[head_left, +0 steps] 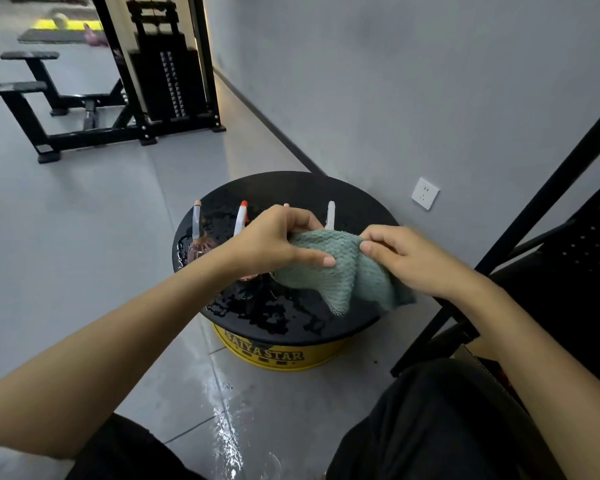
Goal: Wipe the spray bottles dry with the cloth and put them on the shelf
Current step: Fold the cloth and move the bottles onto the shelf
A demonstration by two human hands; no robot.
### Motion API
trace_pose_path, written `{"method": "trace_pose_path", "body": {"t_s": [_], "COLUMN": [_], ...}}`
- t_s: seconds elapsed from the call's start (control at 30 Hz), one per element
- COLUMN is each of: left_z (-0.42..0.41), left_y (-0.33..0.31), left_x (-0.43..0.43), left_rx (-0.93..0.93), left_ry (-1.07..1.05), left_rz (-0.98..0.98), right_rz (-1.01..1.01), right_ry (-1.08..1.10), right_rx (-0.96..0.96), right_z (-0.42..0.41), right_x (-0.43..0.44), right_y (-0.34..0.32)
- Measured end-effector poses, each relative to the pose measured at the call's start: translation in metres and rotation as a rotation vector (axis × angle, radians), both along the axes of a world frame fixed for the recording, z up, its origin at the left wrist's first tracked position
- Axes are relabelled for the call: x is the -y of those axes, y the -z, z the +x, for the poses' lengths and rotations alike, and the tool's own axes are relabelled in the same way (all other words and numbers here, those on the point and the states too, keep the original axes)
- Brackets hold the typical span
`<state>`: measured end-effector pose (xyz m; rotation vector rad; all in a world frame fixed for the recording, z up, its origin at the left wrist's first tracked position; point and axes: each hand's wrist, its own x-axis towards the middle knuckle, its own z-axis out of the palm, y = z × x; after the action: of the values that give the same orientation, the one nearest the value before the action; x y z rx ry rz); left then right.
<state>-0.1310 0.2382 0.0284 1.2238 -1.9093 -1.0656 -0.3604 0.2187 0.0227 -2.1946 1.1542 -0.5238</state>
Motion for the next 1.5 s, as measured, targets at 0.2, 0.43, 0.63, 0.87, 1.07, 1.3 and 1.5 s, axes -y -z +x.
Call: {"method": "trace_pose_path", "body": {"t_s": [0.2,0.43,0.63,0.87,1.07,1.3,1.5], "left_z": [0.008,0.017,0.020,0.023,0.023,0.029,0.031], "left_y": [-0.007,-0.007,-0.002,0.001,-0.004,-0.009,-0.007], "left_x": [0.003,0.000,-0.001,0.001,0.001,-0.001,-0.001], "left_rx": [0.025,0.083,0.089,0.046,-0.017,-0.021,-0.091], "left_ry": [-0.068,0.009,0.027,0.027,0.014,-0.006,0.029], "left_rz": [-0.006,0.045,-0.031,-0.061,-0.030,-0.046,0.017], "right_rz": [0.275,0.249,0.093,-0.006,-0.007,0.015,-0.026], "right_ry": [-0.036,-0.006,0.128,0.203,0.179,0.163,0.188], "right_rx": [0.123,0.127,0.165,0.350,0.281,0.255,0.212], "right_z": [-0.006,-0.023,-0.028,-0.025,-0.013,-0.017,-0.024], "right_x": [-0.003,-0.005,-0.012,-0.014,-0.013,-0.016,-0.016], "right_y": [0.002,-0.012,-0.018,-0.014,0.001,-0.002,-0.010]}}
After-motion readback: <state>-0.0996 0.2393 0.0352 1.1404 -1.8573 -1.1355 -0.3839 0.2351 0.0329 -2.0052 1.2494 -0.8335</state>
